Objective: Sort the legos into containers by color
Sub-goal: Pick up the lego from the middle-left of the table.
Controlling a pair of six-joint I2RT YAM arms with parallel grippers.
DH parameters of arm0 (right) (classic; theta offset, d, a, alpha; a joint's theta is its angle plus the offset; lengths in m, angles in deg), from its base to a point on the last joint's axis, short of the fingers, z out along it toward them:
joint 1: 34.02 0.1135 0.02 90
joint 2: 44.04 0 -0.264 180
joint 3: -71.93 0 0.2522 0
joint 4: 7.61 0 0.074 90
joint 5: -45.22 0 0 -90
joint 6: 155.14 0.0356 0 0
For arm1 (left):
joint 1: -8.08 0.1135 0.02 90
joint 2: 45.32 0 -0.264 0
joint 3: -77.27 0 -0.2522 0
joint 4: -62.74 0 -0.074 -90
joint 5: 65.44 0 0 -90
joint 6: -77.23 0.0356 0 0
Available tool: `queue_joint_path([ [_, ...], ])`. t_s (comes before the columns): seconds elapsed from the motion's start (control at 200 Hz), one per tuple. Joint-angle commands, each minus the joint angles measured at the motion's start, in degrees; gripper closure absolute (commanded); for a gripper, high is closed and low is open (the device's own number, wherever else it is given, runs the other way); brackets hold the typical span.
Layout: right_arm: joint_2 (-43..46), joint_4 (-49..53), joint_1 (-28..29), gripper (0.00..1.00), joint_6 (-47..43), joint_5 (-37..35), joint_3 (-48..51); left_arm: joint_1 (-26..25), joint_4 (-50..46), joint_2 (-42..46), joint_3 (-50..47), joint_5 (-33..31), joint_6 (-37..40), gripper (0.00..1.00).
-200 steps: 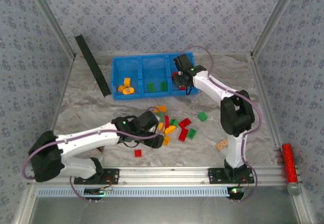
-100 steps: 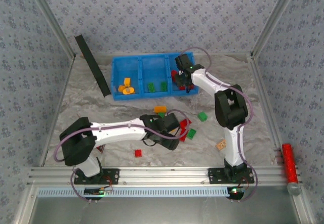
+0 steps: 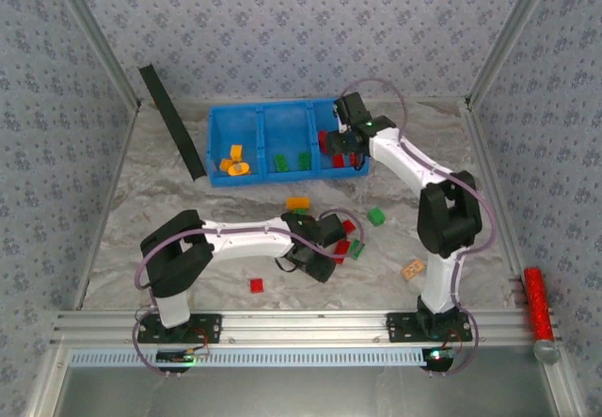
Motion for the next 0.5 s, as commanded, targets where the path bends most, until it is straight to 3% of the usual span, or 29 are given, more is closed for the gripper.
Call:
queue_joint_path([
  [0.0, 6.1, 3.9, -1.0, 0.32, -0.4, 0.6, 3.3, -0.3, -2.2, -1.3, 1.4, 0.5, 0.3, 0.26],
  [0.25, 17.4, 5.8, -5.5, 0.25, 3.2, 2.5, 15.7, -0.1, -1.7, -2.9, 1.1, 1.3, 0.7, 0.38],
  [0.495, 25.3, 4.2, -8.1, 0.24, 6.8, 5.3, 29.9, 1.2, -1.5, -2.7, 0.4, 2.0, 0.9, 0.58],
])
